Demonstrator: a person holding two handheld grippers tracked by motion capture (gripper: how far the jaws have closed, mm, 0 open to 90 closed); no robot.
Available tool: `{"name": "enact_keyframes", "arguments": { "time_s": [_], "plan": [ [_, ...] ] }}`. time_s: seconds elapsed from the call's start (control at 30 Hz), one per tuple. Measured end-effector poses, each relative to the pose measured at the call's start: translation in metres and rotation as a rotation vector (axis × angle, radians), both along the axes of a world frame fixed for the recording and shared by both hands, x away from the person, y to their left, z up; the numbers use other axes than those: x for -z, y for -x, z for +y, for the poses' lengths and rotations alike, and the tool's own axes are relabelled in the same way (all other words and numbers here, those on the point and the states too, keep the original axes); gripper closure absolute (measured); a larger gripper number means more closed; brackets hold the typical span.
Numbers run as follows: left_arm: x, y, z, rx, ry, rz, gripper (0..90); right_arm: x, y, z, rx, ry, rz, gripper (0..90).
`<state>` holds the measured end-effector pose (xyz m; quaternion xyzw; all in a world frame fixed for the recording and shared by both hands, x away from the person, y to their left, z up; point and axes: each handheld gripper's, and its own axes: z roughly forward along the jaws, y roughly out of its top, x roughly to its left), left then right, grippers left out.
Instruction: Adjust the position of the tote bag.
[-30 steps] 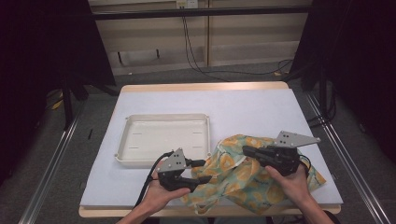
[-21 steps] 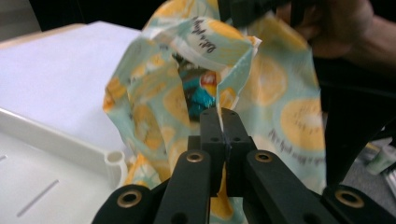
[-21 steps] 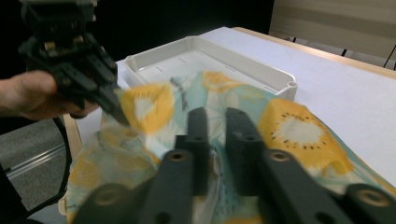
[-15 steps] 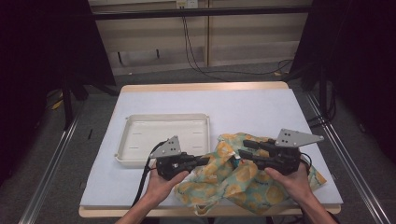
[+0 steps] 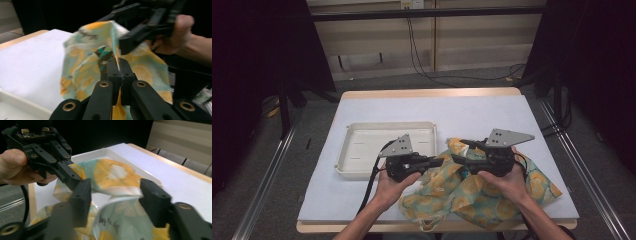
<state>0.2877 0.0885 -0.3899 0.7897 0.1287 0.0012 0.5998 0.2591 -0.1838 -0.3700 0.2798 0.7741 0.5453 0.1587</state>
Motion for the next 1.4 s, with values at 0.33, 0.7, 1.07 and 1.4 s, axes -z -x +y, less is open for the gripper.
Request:
{"name": "enact_keyframes", "arguments": {
  "time_s": [0.33, 0.7, 1.07, 1.4],
  "plan": [
    [0.01, 0.005, 0.02, -0.028, -0.012, 0.031, 72.3, 0.001, -0.003, -0.014, 0.006, -0.038, 0.038, 89.7],
    [0.033, 0.02, 0.053, -0.012, -0.113, 0.054, 79.1, -0.009, -0.003, -0.031, 0.082, -0.065, 0.018, 89.8],
    [0.071, 0.017, 0.024, -0.019, -0.237, 0.082, 58.9, -0.024, -0.002, -0.069, 0.184, -0.124, -0.029, 89.9],
    [0.068, 0.02, 0.022, -0.002, -0.255, 0.084, 90.0, -0.032, 0.002, -0.095, 0.25, -0.164, -0.054, 89.9]
  ]
}}
